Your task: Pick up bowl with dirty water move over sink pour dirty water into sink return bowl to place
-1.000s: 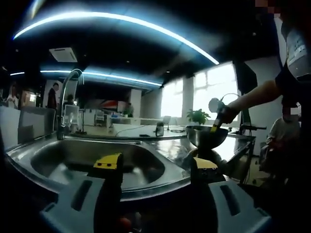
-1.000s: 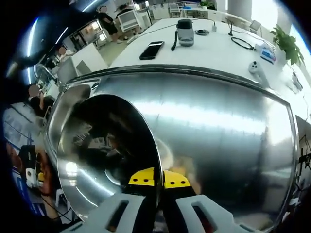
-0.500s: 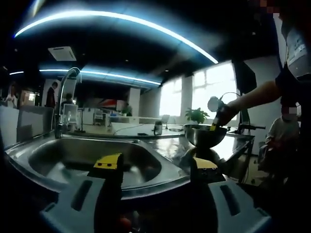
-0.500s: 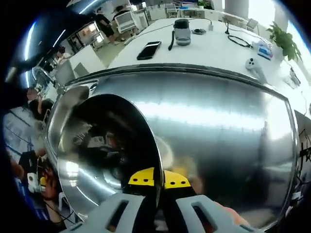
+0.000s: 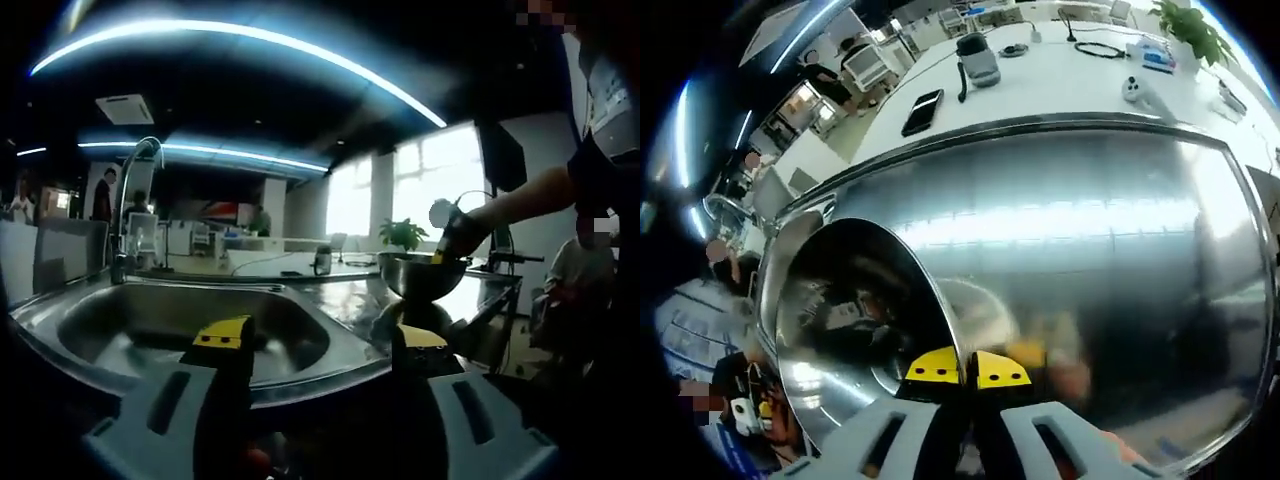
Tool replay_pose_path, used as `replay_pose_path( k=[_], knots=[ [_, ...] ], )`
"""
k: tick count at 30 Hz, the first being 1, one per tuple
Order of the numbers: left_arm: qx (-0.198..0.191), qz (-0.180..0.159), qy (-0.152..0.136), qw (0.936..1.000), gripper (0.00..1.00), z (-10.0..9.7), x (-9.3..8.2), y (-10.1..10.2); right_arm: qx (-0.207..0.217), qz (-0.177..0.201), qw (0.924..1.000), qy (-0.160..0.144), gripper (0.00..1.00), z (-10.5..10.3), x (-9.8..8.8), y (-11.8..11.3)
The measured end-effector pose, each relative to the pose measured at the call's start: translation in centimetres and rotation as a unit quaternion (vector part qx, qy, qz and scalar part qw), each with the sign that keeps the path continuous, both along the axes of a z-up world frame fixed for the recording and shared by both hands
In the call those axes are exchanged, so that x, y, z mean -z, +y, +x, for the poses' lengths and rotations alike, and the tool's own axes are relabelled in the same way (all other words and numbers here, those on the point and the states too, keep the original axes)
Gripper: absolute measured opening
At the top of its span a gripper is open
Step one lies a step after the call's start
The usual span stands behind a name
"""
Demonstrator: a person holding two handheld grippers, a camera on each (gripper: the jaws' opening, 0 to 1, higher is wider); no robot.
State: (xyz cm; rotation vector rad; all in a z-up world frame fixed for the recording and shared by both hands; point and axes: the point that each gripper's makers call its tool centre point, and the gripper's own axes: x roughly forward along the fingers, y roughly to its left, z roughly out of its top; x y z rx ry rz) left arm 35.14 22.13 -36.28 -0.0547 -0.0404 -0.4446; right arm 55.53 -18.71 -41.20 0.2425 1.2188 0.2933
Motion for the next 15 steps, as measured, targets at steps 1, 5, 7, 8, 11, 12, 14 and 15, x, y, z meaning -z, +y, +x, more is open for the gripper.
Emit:
replay_pose_path(
  k=[1,5,7,8,11,12,14,15],
  knots=[
    [0.0,0.0,0.0,1.0,0.55,0.0,-0.03,-0.02,0.0,0.001,1.0,0.003,0.0,-0.06,0.02,0.04],
    [0.001,0.001,-0.001,1.0,0.55,-0.06,-0.11,-0.06,0.009,0.003,0.9999,0.014,0.0,-0.22,0.11,0.1],
    [0.002,0.002,0.0,1.0,0.55,-0.1,-0.07,-0.08,0.013,0.004,0.9998,0.015,0.0,-0.19,0.08,0.18],
    [0.002,0.003,0.0,1.0,0.55,-0.13,-0.05,-0.07,0.013,0.005,0.9998,0.015,0.0,-0.2,0.06,0.27],
    [0.002,-0.001,-0.001,1.0,0.55,-0.23,-0.08,-0.05,0.011,0.012,0.9999,0.003,0.0,-0.01,-0.25,0.67],
    [0.002,-0.004,-0.002,1.0,0.55,-0.26,-0.14,-0.01,0.009,0.011,0.9999,-0.001,0.0,0.0,-0.35,0.77],
    [0.001,-0.004,-0.002,1.0,0.55,-0.26,-0.17,0.03,0.007,0.008,0.9999,-0.002,0.0,0.03,-0.38,0.77],
    [0.001,-0.002,-0.002,1.0,0.55,-0.27,-0.15,0.04,0.009,0.011,0.9999,-0.002,0.0,0.06,-0.41,0.86]
  ],
)
